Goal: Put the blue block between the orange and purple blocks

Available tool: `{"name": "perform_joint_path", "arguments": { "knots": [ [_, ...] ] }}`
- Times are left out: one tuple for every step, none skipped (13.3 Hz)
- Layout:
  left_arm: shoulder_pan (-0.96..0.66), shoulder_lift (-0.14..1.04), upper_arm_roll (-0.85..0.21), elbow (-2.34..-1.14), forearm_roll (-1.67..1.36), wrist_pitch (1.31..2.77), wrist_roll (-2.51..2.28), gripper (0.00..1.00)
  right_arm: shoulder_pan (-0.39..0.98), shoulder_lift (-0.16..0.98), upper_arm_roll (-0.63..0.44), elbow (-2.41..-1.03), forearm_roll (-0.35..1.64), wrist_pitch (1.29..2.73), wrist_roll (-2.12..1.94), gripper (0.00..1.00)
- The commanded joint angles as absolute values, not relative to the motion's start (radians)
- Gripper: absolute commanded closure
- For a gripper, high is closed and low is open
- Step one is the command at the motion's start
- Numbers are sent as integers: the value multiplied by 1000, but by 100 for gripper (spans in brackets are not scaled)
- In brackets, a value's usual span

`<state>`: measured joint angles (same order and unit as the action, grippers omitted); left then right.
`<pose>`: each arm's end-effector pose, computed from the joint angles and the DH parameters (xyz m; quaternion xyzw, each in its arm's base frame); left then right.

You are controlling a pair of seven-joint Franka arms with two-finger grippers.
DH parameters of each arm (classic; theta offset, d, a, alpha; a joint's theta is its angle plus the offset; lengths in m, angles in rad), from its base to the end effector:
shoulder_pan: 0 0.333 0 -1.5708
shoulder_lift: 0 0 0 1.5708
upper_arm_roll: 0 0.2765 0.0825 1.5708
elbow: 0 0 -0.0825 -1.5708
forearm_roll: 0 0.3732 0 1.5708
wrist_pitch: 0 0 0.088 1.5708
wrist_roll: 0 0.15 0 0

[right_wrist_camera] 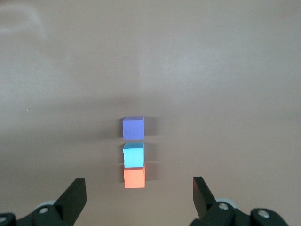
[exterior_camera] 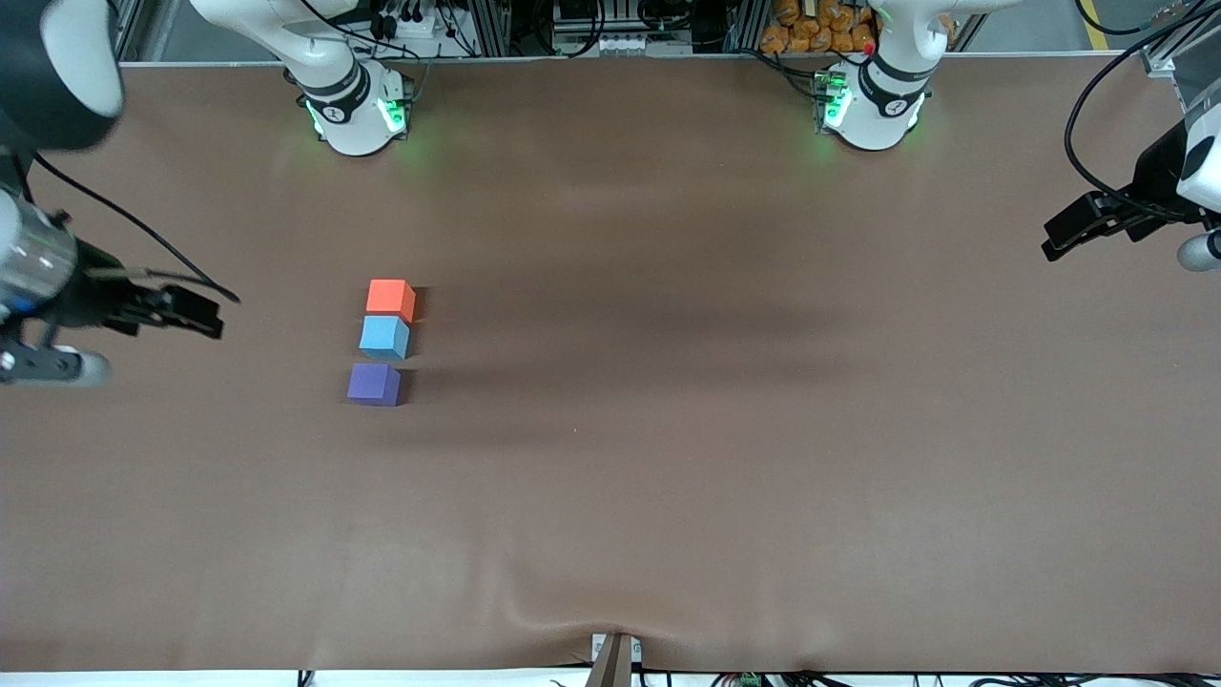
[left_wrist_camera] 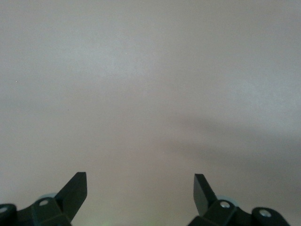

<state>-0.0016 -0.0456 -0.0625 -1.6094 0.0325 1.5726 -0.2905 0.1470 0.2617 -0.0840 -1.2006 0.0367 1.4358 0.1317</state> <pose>0.5309 -0.0298 0.5489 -0.9934 -0.1130 -0.0074 0.0166 0.5951 0.0499 0.5493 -0.9994 0.0308 0.0135 0.0061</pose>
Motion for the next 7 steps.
{"name": "perform_joint_path", "arguments": {
  "knots": [
    [2, -64, -66, -1617, 54, 1566, -276, 0, 89, 160, -72, -1209, 34, 1369, 94, 0],
    [3, -66, -66, -1617, 54, 1566, -276, 0, 57, 126, -69, -1215, 32, 1353, 37, 0],
    [2, -64, -66, -1617, 54, 1566, -276, 0, 42, 106, -69, -1219, 32, 1348, 26, 0],
    [3, -64, -66, -1617, 54, 1566, -275, 0, 40, 92, -71, -1224, 31, 1339, 23, 0],
    [3, -64, -66, -1617, 54, 1566, -273, 0, 38, 71, -72, -1242, 31, 1333, 23, 0],
    [2, -64, -66, -1617, 54, 1566, -275, 0, 40, 46, -80, -1279, 29, 1335, 23, 0],
    [2, -66, -66, -1617, 54, 1565, -273, 0, 44, 25, -84, -1319, 22, 1339, 23, 0]
  ]
}}
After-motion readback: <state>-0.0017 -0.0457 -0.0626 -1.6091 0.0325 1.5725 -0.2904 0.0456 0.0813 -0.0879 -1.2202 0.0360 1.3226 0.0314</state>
